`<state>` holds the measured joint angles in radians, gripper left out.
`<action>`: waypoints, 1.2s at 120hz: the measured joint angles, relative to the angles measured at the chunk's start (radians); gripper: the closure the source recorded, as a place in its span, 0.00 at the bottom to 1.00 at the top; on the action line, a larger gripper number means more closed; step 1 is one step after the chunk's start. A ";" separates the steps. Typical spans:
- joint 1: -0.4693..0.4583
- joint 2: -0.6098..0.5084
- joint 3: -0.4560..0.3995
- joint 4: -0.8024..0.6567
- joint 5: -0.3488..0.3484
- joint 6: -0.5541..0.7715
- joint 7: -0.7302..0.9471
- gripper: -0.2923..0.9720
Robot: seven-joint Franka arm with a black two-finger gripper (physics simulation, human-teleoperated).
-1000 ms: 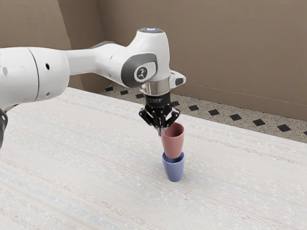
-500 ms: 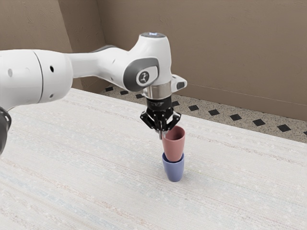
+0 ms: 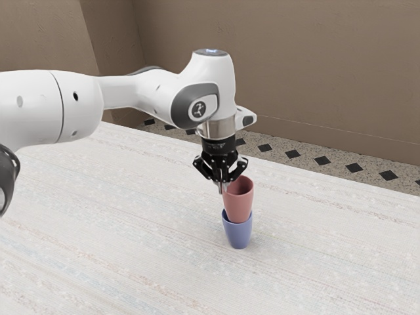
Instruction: Place the left cup onto the right cup
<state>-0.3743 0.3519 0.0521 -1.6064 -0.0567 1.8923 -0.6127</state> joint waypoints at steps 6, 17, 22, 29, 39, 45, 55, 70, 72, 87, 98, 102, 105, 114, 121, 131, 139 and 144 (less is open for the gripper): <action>0.000 0.002 0.000 0.000 0.000 0.000 0.000 0.85; 0.000 0.005 0.000 0.000 0.000 0.001 0.000 0.85; 0.000 0.008 0.000 0.000 0.000 0.001 0.000 0.85; 0.001 0.009 0.000 0.000 0.000 0.001 0.000 0.85; 0.001 0.010 0.000 0.000 0.000 0.004 0.000 0.85; 0.001 0.011 0.000 0.000 -0.001 0.009 0.000 0.85; 0.002 0.015 0.000 0.000 -0.001 0.016 0.000 0.85; 0.001 0.018 0.000 0.000 0.000 0.022 0.000 0.85; 0.001 0.018 0.000 0.000 0.000 0.022 0.001 0.85; 0.001 0.018 0.000 0.000 0.003 0.026 0.003 0.76; 0.002 0.017 0.000 0.000 0.005 0.027 0.005 0.60; 0.002 0.016 0.000 0.000 0.005 0.027 0.006 0.55; 0.002 0.016 0.000 0.000 0.005 0.028 0.006 0.51; 0.002 0.014 0.000 0.000 0.005 0.028 0.007 0.43; 0.002 0.013 0.000 0.000 0.005 0.029 0.008 0.38; 0.002 0.010 0.000 0.000 0.005 0.029 0.010 0.33; 0.001 0.008 0.001 0.000 0.005 0.029 0.011 0.31; 0.002 0.006 0.001 0.001 0.006 0.029 0.011 0.29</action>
<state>-0.3728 0.3584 0.0534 -1.6059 -0.0511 1.9216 -0.6013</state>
